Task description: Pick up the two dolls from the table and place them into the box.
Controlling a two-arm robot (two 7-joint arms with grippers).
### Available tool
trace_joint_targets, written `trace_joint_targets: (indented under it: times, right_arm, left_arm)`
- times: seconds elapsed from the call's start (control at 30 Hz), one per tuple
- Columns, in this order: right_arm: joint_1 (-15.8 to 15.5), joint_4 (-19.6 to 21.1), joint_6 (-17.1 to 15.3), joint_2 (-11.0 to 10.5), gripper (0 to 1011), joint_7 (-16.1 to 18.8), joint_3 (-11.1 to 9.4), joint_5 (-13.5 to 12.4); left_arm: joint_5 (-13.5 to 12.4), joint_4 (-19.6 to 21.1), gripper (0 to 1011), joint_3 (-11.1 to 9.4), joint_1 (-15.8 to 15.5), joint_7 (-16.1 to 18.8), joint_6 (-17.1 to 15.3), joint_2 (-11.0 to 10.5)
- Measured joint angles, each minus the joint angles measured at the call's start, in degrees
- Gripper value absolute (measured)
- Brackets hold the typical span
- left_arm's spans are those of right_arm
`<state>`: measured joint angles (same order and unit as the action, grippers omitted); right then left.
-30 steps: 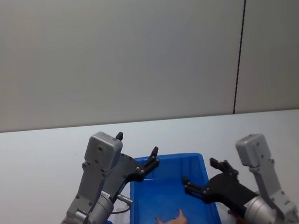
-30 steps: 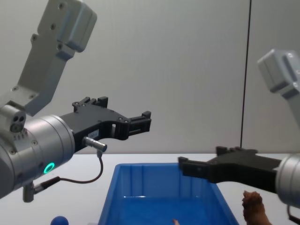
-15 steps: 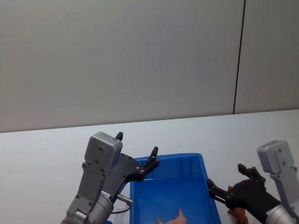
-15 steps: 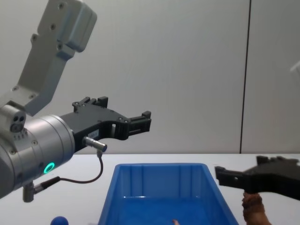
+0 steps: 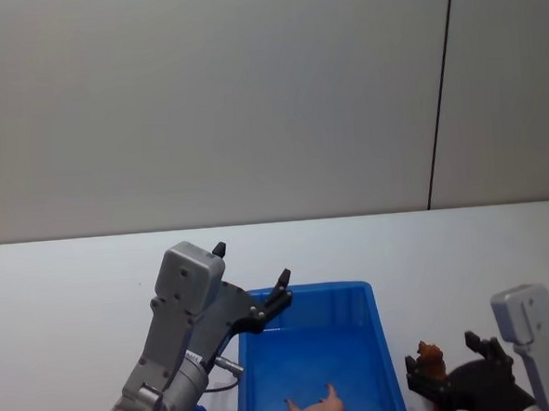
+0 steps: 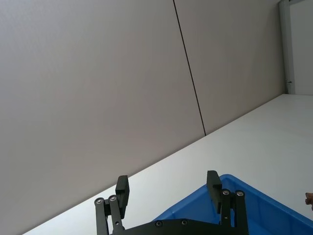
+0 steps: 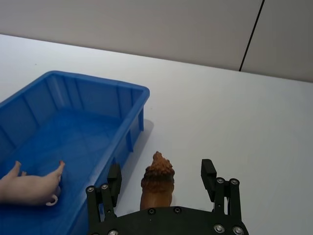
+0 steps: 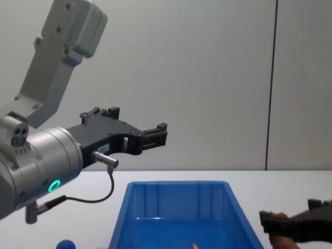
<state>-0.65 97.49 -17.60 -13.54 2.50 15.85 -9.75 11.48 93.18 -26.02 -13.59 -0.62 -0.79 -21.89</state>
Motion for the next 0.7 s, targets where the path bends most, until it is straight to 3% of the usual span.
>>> trace_joint_targets:
  times: [0.5, 0.7]
  right_arm:
    - [-1.9, -0.5, -1.9, 0.1, 1000, -0.7, 0.3, -0.8]
    - [-2.3, -1.0, -2.9, 0.3, 879, -0.6, 0.5, -1.4]
  left_arm:
    - [0.0, 0.0, 1001, 0.0, 0.0, 0.0, 0.0, 0.0]
    - [0.0, 0.0, 1001, 0.0, 0.0, 0.0, 0.0, 0.0]
